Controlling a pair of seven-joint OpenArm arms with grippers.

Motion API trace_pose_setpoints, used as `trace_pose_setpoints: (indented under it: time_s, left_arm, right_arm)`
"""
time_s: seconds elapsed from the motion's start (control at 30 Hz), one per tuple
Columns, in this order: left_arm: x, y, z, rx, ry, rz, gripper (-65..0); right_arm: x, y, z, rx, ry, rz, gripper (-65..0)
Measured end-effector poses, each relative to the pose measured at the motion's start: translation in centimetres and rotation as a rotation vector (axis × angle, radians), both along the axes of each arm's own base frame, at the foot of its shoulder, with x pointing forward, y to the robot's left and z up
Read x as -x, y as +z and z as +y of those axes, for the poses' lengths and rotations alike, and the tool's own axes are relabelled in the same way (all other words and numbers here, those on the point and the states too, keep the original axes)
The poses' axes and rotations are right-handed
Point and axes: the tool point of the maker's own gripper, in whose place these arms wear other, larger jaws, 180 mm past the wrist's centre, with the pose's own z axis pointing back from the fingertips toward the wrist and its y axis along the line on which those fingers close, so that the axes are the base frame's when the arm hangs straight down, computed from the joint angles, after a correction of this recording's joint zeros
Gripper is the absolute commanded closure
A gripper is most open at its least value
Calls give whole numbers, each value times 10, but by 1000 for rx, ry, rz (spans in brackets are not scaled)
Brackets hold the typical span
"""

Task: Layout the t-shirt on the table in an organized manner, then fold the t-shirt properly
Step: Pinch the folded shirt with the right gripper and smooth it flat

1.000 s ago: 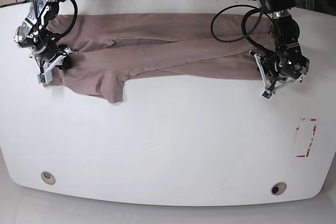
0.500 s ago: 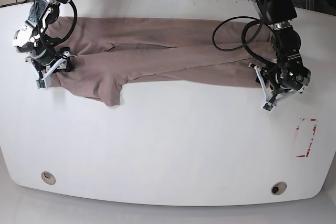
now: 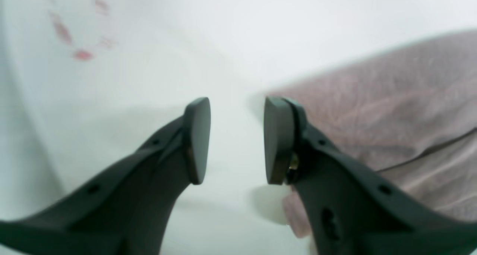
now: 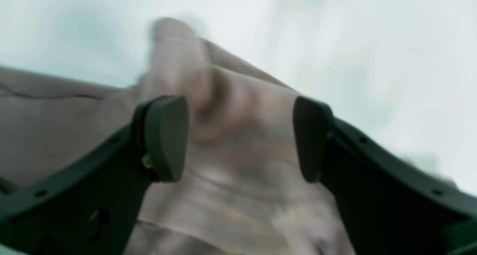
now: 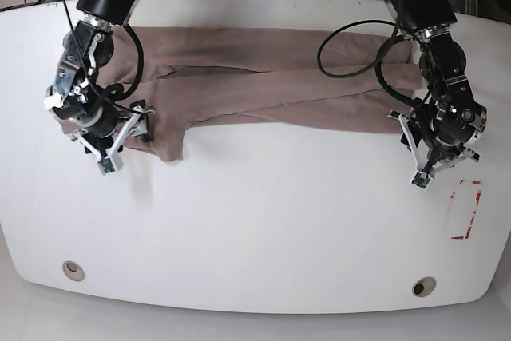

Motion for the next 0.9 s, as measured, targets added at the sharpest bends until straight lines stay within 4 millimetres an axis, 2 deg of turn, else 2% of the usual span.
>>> trace_pose_setpoints:
  time_s: [0.17, 0.37, 0.57, 0.67, 0.8, 0.9]
  left_arm:
    - [3, 10, 3, -28, 13, 3, -228]
    - [7, 20, 17, -75, 30, -3, -228]
    - [7, 21, 20, -81, 27, -5, -228]
    - [8, 23, 24, -94, 33, -4, -228]
    - [8, 22, 25, -94, 35, -3, -228]
    - [8, 22, 23, -90, 33, -4, -228]
  right_arm:
    - [-16, -13, 25, -51, 50, 42, -423]
    - [-31, -27, 39, -116, 63, 40, -423]
    - [-28, -49, 59, -171, 93, 64, -406]
    - [-28, -50, 59, -177, 93, 69, -301]
    - [-26, -52, 59, -172, 93, 79, -10]
    - [-24, -52, 60, -177, 93, 83, -8]
